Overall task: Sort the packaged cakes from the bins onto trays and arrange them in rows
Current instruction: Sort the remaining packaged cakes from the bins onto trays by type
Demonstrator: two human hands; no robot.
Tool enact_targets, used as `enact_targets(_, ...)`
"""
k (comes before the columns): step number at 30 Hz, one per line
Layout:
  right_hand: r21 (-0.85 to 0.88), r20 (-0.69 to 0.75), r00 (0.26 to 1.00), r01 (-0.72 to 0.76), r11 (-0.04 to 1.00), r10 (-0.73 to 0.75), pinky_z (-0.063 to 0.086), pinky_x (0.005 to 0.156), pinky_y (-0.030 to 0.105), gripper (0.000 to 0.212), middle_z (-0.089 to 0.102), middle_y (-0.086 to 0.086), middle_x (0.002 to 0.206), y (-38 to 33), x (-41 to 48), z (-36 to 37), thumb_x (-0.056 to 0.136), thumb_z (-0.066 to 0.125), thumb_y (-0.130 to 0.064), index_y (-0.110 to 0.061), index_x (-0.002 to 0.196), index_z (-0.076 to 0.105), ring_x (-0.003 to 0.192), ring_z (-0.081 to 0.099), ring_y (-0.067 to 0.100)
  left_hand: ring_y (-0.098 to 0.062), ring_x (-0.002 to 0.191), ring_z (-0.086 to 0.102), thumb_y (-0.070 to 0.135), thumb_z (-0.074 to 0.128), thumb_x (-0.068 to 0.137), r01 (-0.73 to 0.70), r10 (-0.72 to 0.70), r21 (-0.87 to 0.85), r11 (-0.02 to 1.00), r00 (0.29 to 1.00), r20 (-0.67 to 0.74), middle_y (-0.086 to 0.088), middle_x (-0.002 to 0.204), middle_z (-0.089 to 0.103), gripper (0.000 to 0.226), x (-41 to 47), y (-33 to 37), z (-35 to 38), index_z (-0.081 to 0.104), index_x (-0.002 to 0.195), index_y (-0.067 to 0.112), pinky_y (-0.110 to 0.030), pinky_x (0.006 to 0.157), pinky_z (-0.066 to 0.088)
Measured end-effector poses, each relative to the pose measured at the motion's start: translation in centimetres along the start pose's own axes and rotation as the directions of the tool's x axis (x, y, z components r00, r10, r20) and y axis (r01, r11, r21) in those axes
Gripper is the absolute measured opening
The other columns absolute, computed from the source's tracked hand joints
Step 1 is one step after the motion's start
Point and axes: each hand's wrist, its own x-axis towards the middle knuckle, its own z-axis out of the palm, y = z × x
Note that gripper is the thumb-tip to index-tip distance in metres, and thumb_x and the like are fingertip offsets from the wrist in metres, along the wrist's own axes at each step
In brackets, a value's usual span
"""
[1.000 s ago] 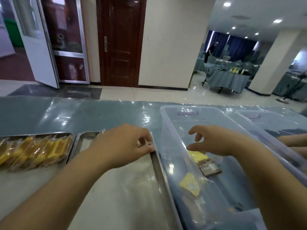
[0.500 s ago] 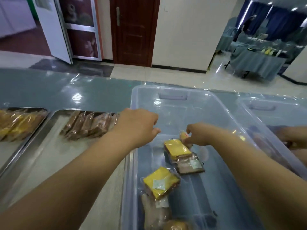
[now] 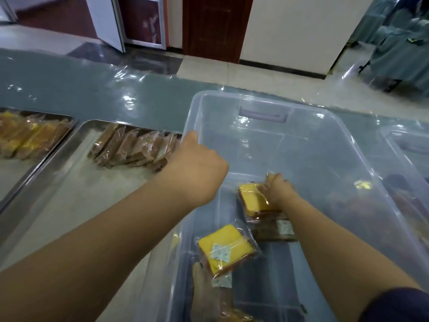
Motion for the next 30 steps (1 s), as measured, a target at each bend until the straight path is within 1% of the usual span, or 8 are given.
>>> enact_targets(4, 0.175, -0.092, 0.993, -0.052, 0.983, 0.069, 0.045, 0.090, 0.043, 0.033, 0.052, 0.020, 0.123, 0.7, 0.7, 0.2, 0.099, 0.037, -0.026, -0.007, 0.124, 0.048, 0.110, 0.053, 0.039, -0.022, 0.076, 0.057, 0.024, 0.055, 0.084, 0.010, -0.012, -0.040, 0.999, 0.999, -0.043, 0.004, 0.073, 0.056, 0.019, 0.1, -0.1, 0.1, 0.042, 0.070, 0.022, -0.037, 0.079, 0.022)
enact_targets(8, 0.325, -0.158, 0.985, -0.015, 0.946, 0.069, 0.044, 0.082, 0.039, 0.039, 0.059, 0.016, 0.114, 0.6, 0.0, -1.3, 0.091, 0.044, -0.041, -0.015, 0.119, 0.052, 0.102, 0.055, 0.036, -0.021, 0.087, 0.062, 0.039, 0.054, 0.087, 0.000, -0.008, -0.116, 0.993, 0.998, -0.070, 0.003, 0.089, 0.065, 0.014, -0.3, -0.1, 0.0, 0.057, 0.094, 0.027, -0.039, 0.087, 0.028)
enact_targets(14, 0.369, -0.123, 0.980, 0.191, 0.910, -0.156, 0.047, 0.074, 0.031, 0.044, 0.068, 0.002, 0.091, -1.3, -4.2, -6.1, 0.084, 0.064, -0.034, -0.015, 0.120, 0.050, 0.086, 0.063, 0.021, -0.017, 0.101, 0.059, 0.058, 0.045, 0.089, -0.043, -0.019, -0.337, 0.940, 0.984, -0.179, 0.006, 0.106, 0.064, 0.035, -1.6, -0.6, -0.3, 0.056, 0.108, 0.031, -0.038, 0.097, 0.033)
enact_targets(20, 0.014, 0.154, 0.928, 0.340, 0.940, -0.338, 0.046, 0.078, 0.029, 0.077, 0.061, 0.006, 0.121, -3.6, -11.6, -8.1, 0.070, 0.082, -0.022, -0.010, 0.136, 0.045, 0.095, 0.058, 0.020, -0.003, 0.089, 0.056, 0.062, 0.048, 0.081, -0.196, 0.077, -0.631, 0.751, 0.974, -0.212, 0.017, 0.095, 0.062, 0.035, -5.8, -1.1, -1.1, 0.061, 0.101, 0.036, -0.025, 0.077, 0.037)
enact_targets(24, -0.079, 0.397, 0.837, 0.439, 0.895, -0.376, 0.046, 0.066, 0.025, 0.060, 0.061, -0.007, 0.095, -3.9, -16.9, -7.3, 0.060, 0.087, -0.035, -0.020, 0.110, 0.058, 0.082, 0.056, 0.011, 0.002, 0.079, 0.057, 0.062, 0.046, 0.073, -0.265, 0.161, -0.734, 0.625, 0.964, -0.211, 0.023, 0.082, 0.060, 0.025, -8.8, -0.9, -1.8, 0.059, 0.084, 0.043, -0.024, 0.068, 0.047)
enact_targets(26, -0.051, 0.522, 0.772, 0.453, 0.890, -0.363, 0.047, 0.076, 0.025, 0.064, 0.053, -0.014, 0.095, -3.9, -18.6, -6.3, 0.060, 0.087, -0.039, -0.029, 0.111, 0.050, 0.088, 0.054, 0.010, 0.004, 0.074, 0.056, 0.062, 0.047, 0.074, -0.291, 0.196, -0.734, 0.613, 0.957, -0.216, 0.023, 0.077, 0.060, 0.025, -9.7, -0.5, -1.6, 0.061, 0.080, 0.042, -0.025, 0.067, 0.047)
enact_targets(28, -0.030, 0.645, 0.691, 0.449, 0.893, -0.326, 0.050, 0.090, 0.035, 0.062, 0.050, -0.013, 0.098, -3.8, -19.4, -4.9, 0.064, 0.085, -0.038, -0.031, 0.112, 0.046, 0.100, 0.054, 0.016, 0.003, 0.069, 0.053, 0.062, 0.046, 0.076, -0.304, 0.206, -0.715, 0.629, 0.953, -0.224, 0.023, 0.071, 0.058, 0.027, -10.1, 0.2, -1.2, 0.062, 0.078, 0.039, -0.023, 0.072, 0.039)
enact_targets(30, -0.011, 0.733, 0.623, 0.413, 0.911, -0.273, 0.051, 0.092, 0.040, 0.058, 0.046, -0.008, 0.104, -3.8, -19.7, -3.1, 0.071, 0.082, -0.032, -0.030, 0.114, 0.043, 0.104, 0.053, 0.021, 0.001, 0.064, 0.050, 0.062, 0.043, 0.077, -0.291, 0.167, -0.681, 0.672, 0.955, -0.243, 0.022, 0.067, 0.055, 0.033, -10.2, 0.7, -0.7, 0.063, 0.077, 0.036, -0.023, 0.080, 0.031)
